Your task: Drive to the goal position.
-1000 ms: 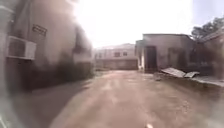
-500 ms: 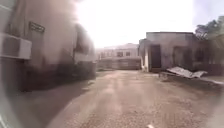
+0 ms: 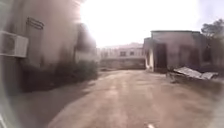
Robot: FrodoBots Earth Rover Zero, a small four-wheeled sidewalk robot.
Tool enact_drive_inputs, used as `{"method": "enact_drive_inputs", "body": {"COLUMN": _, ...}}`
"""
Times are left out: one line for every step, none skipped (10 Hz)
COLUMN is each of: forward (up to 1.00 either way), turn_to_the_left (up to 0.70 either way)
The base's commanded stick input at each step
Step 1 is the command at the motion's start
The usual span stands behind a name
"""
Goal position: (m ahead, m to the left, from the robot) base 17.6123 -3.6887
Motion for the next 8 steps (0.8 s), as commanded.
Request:
{"method": "enact_drive_inputs", "body": {"forward": 0.70, "turn_to_the_left": 0.11}}
{"method": "enact_drive_inputs", "body": {"forward": 0.70, "turn_to_the_left": 0.11}}
{"method": "enact_drive_inputs", "body": {"forward": 0.70, "turn_to_the_left": 0.11}}
{"method": "enact_drive_inputs", "body": {"forward": 0.70, "turn_to_the_left": 0.11}}
{"method": "enact_drive_inputs", "body": {"forward": 0.70, "turn_to_the_left": 0.04}}
{"method": "enact_drive_inputs", "body": {"forward": 0.70, "turn_to_the_left": -0.10}}
{"method": "enact_drive_inputs", "body": {"forward": 0.70, "turn_to_the_left": -0.31}}
{"method": "enact_drive_inputs", "body": {"forward": 0.70, "turn_to_the_left": -0.34}}
